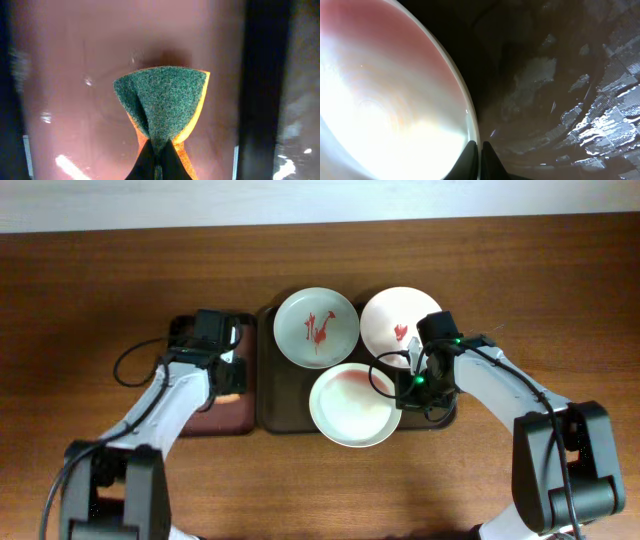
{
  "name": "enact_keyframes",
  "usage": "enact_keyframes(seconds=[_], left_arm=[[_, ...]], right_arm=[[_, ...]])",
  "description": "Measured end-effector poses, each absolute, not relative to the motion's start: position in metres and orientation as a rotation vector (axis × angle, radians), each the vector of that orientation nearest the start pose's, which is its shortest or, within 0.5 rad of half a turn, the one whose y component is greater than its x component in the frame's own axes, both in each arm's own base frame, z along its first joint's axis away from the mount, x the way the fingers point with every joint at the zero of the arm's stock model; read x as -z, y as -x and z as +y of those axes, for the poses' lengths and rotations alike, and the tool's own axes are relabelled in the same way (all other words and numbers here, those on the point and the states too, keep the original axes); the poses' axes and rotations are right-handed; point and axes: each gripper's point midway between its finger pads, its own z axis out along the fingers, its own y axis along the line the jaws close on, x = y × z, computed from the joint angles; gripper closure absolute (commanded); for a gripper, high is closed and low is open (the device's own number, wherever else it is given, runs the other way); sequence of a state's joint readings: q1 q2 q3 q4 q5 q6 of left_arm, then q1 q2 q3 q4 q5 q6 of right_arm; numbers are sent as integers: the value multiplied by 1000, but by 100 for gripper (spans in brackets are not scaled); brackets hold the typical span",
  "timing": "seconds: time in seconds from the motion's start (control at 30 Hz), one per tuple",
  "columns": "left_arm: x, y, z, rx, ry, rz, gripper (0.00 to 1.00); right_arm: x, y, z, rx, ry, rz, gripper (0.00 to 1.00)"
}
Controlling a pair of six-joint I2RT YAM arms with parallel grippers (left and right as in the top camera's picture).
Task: Clean dirty plates on tray and stack at the side
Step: 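Scrub the front plate with the sponge while the right gripper holds it, then return the sponge to the small maroon tray with the left gripper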
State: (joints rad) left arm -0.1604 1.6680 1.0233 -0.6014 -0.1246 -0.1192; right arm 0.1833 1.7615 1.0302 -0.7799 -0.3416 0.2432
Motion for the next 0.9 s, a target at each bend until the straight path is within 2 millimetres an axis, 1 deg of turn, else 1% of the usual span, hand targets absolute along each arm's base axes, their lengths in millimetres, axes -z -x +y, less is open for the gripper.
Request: enact_keyframes(seconds=[0.03,0.07,0.1,0.2,0.3,0.33,0.37,0.4,0.47,0.5,0.53,0.57,0.6,0.63,0.7,0.73,0.8,0.87,0.9], left_arm=[[-29,-350,-35,-121,-34,2848,55],[-22,-348,-35,-128,-46,2869,39],[-16,-348,-35,-130,-49,2881,42],[-19,-361,-36,-127,-47,2824,46],[-19,-367,-36,-123,-45,2805,45],[-16,-367,-36,-124,-45,2808,48],[-9,-368,-37,-126,-46,2816,93],[-4,-371,-37,-124,-45,2816,100],[-3,-376,-38,-122,-44,2798,100],[-4,-377,-38,-123,-47,2798,83],[-9,-382,-39,-120,-46,2789,46],[-17,-390,-40,-116,-51,2766,34],[-25,-397,-41,-112,-47,2748,30],[-25,-392,-41,-117,-50,2771,30],[-18,-367,-36,-143,-62,2879,31],[-18,-363,-36,-146,-65,2896,31],[-17,-362,-36,-147,-65,2901,37],[-17,-363,-36,-146,-65,2895,40],[-17,-362,-36,-142,-65,2897,45]], right_arm=[[-18,-291,112,-544,-77,3108,95],[-18,-291,112,-544,-77,3108,95],[-18,-291,112,-544,-77,3108,95],[-18,-291,112,-544,-77,3108,95],[-18,-291,112,-544,-77,3108,95],[-18,-291,112,-544,-77,3108,95],[-18,-291,112,-544,-77,3109,95],[-18,-291,112,-544,-77,3109,95],[-18,-290,112,-543,-78,3111,95],[-18,-290,112,-543,-78,3113,95],[-18,-290,112,-543,-79,3113,95],[-18,-290,112,-543,-79,3113,95],[-18,-290,112,-543,-77,3113,95],[-18,-290,112,-543,-78,3113,95],[-18,-290,112,-543,-78,3114,95],[-18,-290,112,-543,-78,3114,95],[-18,-289,112,-543,-79,3115,95],[-18,-289,112,-542,-80,3117,95],[-18,-289,112,-542,-80,3117,95]])
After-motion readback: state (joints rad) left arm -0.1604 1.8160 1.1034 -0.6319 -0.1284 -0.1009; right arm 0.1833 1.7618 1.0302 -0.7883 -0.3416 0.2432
